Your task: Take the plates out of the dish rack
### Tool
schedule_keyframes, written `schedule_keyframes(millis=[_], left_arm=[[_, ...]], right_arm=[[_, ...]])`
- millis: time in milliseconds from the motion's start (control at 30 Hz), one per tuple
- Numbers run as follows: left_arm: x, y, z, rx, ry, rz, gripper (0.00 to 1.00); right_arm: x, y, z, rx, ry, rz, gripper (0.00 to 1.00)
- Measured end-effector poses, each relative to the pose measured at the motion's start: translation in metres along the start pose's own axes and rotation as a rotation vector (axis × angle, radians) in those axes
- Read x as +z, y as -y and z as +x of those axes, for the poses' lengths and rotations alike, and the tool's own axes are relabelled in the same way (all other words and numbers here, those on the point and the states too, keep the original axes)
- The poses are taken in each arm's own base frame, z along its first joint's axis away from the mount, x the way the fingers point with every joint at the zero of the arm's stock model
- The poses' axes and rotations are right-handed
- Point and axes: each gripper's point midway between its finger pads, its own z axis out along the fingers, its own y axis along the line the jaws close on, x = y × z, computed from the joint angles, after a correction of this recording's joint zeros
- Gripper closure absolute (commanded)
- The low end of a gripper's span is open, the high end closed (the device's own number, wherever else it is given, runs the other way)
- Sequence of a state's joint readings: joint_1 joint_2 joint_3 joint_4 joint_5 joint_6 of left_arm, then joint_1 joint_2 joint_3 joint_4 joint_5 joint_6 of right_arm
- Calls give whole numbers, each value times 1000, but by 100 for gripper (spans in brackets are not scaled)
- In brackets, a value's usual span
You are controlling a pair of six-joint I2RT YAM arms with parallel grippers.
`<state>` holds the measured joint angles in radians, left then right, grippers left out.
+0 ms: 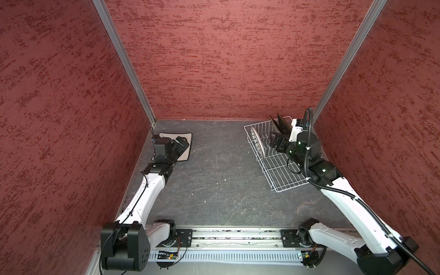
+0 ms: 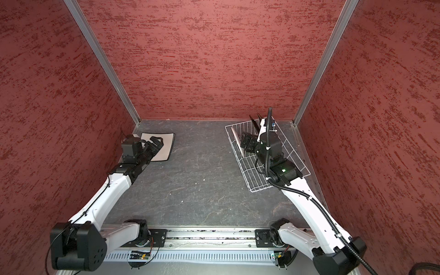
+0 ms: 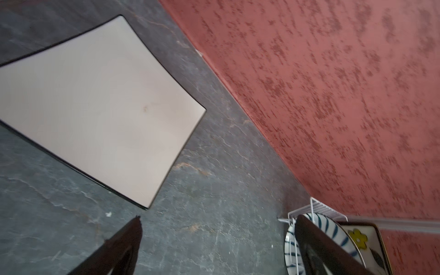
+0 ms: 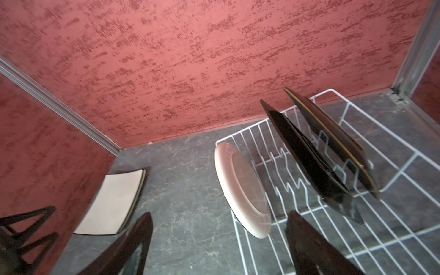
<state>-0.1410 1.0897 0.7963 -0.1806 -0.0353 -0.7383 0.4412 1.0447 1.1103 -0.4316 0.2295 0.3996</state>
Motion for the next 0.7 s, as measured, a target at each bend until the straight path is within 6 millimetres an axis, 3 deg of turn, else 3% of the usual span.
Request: schedule_keyframes(millis=[133, 267, 433, 700], left_arm=[[-17, 30, 43, 153, -41, 77, 1], [-27, 36, 66, 222, -61, 104, 1], [-36, 46, 72, 256, -64, 145, 0], [-42, 72, 90, 275, -102, 246, 1]], right_arm=[[3, 13, 20, -63, -81, 62, 12], [11, 25, 35, -122, -141, 127, 11], [24, 30, 38, -214, -203, 181, 11], [33, 33, 18, -331, -225, 265, 9]])
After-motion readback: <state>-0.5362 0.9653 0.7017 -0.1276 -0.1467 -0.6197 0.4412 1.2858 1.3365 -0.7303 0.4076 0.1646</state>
